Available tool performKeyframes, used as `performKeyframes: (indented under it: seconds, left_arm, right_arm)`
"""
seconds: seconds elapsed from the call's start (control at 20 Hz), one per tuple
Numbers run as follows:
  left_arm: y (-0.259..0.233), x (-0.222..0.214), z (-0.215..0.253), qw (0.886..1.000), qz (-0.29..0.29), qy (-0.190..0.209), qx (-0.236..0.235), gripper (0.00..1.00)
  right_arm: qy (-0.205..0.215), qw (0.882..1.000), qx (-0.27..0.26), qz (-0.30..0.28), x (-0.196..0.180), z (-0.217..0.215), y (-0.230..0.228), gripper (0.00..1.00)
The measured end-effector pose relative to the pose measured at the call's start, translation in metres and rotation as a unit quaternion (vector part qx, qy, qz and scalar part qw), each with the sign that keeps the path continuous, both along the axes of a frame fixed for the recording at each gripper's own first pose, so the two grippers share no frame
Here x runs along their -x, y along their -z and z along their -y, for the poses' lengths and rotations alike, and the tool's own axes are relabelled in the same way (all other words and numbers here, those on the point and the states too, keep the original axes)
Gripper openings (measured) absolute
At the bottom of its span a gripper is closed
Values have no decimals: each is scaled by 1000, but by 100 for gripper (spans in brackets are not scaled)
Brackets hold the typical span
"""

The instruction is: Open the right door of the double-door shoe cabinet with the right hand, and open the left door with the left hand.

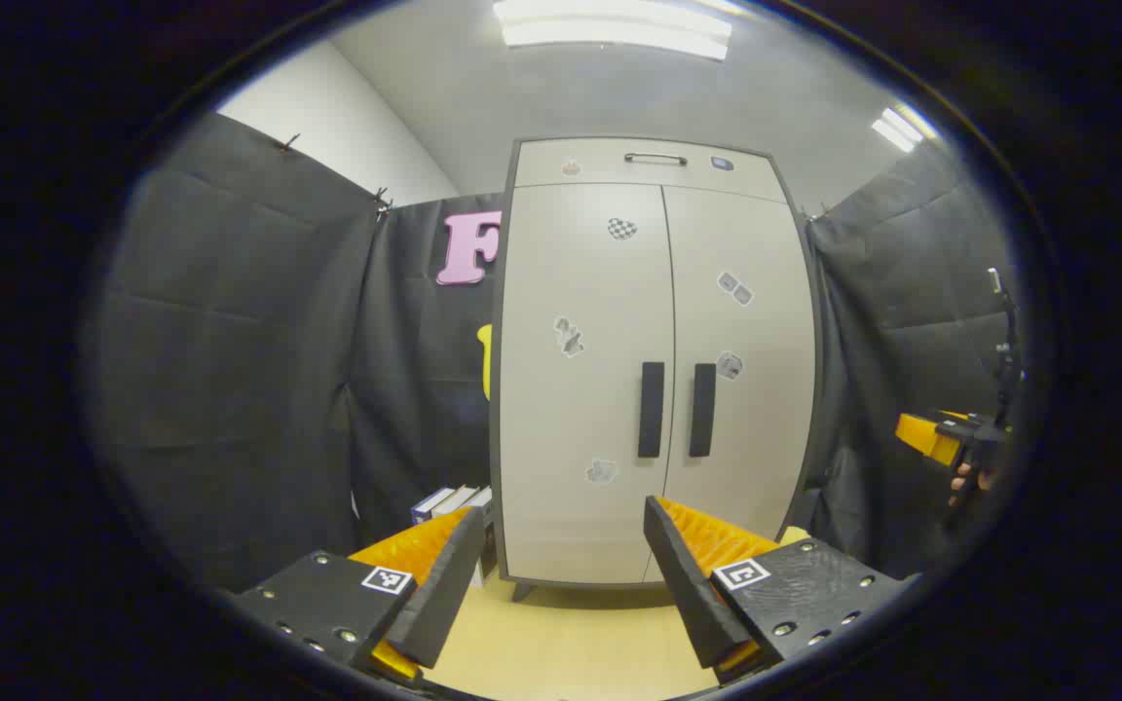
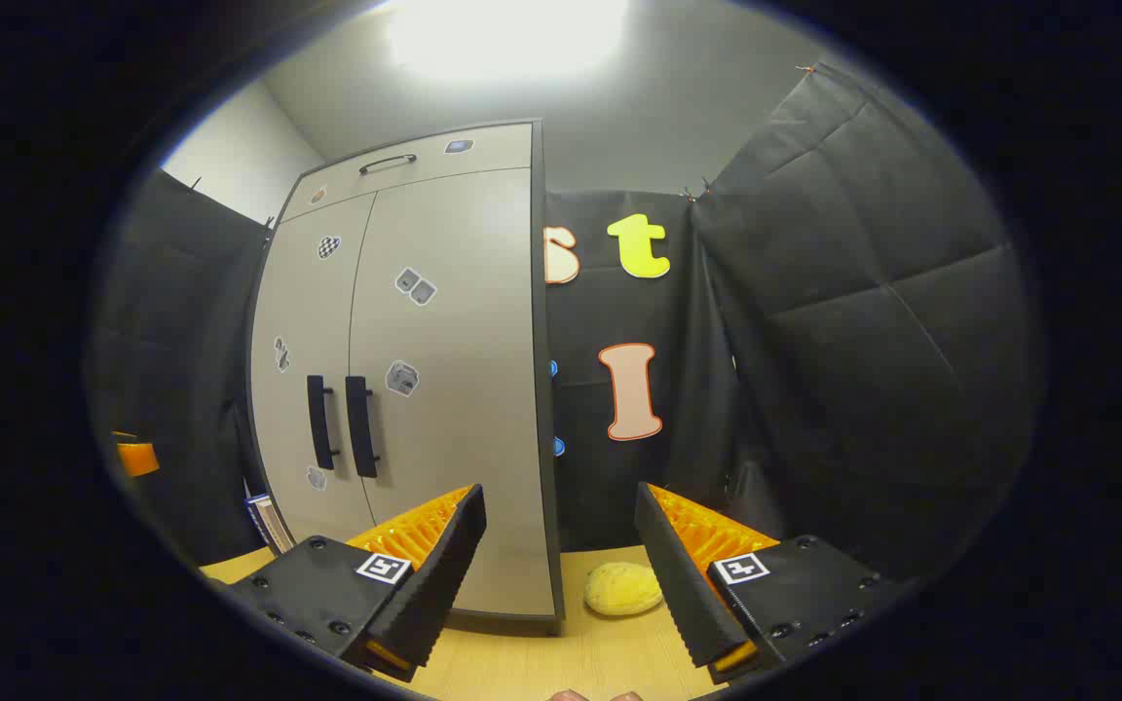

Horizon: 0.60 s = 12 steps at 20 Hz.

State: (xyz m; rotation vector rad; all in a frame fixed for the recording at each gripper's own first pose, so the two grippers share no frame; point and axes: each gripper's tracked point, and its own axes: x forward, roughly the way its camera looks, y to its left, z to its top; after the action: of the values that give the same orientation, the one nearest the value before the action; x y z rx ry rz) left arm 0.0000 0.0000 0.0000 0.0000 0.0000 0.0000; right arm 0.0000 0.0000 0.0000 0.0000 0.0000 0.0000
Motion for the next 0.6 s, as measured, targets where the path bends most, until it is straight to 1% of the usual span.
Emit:
performKeyframes:
  seconds: [0.1, 0.15, 0.2, 0.25, 0.3, 0.35, 0.4, 0.45, 0.5, 0.55, 0.6]
  left_arm:
    - [6, 6, 13, 1000, -9, -14, 14, 97]
    - [8, 8, 18, 999, -13, -17, 29, 98]
    - [7, 10, 22, 999, -9, -20, 40, 96]
    - [7, 14, 23, 999, -11, -28, 46, 98]
    - [9, 17, 25, 998, -18, -32, 45, 96]
    - [8, 20, 27, 999, -19, -30, 36, 98]
    - [7, 23, 27, 999, -19, -28, 22, 98]
    - [9, 23, 23, 999, -20, -30, 9, 95]
    - [11, 21, 19, 999, -24, -33, 5, 95]
    - [12, 17, 19, 999, -25, -30, 10, 98]
    - [10, 11, 19, 999, -21, -24, 20, 98]
  right_arm:
    - [-6, 1000, 9, -7, 0, 11, 10, 97]
    - [-10, 1000, 10, -13, 1, 16, 17, 97]
    - [-15, 1000, 8, -17, 2, 18, 26, 97]
    - [-20, 1000, 5, -24, 3, 19, 32, 96]
    - [-27, 999, 0, -24, 6, 17, 34, 95]
    - [-31, 999, -4, -14, 8, 15, 31, 93]
    - [-28, 1000, -5, -6, 8, 15, 28, 93]
    - [-21, 1000, -5, -5, 6, 14, 28, 95]
    - [-17, 1000, -5, -9, 4, 11, 31, 95]
    - [-16, 1000, -7, -14, 1, 4, 32, 95]
    - [-16, 1000, -8, -15, -4, -2, 31, 95]
